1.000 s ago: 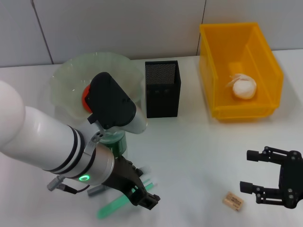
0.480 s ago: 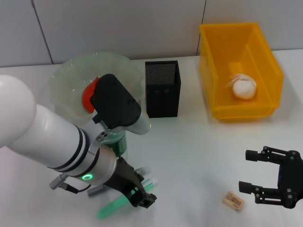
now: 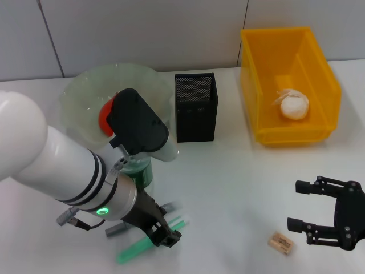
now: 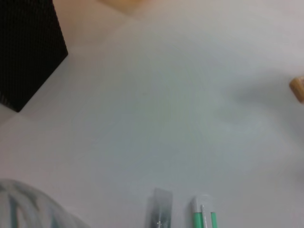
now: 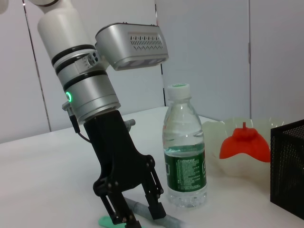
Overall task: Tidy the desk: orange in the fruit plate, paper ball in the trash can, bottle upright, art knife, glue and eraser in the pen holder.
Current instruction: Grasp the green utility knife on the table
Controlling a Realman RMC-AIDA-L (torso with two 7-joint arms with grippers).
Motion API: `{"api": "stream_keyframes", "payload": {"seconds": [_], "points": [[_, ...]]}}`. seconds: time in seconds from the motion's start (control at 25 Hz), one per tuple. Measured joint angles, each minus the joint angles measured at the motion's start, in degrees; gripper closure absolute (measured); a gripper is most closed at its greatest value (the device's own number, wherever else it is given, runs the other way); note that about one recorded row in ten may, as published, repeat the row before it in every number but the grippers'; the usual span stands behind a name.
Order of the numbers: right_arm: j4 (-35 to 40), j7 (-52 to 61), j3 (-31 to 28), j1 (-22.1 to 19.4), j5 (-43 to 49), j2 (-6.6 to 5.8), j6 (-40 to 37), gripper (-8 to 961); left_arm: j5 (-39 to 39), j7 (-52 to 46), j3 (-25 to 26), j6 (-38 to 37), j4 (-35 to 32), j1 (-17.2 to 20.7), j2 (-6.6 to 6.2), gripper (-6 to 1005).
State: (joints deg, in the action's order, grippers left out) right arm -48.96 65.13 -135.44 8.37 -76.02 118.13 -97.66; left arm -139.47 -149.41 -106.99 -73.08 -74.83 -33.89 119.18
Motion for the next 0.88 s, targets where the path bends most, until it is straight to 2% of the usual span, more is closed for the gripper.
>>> {"api": "stream_keyframes", "payload": {"seconds": [0.88], "points": [[0.6, 0.0, -0.4, 1.0, 1.2, 0.17, 0.2, 178, -0.3, 0.0, -0.4, 0.1, 1.9, -0.7, 0.0, 462]]}}
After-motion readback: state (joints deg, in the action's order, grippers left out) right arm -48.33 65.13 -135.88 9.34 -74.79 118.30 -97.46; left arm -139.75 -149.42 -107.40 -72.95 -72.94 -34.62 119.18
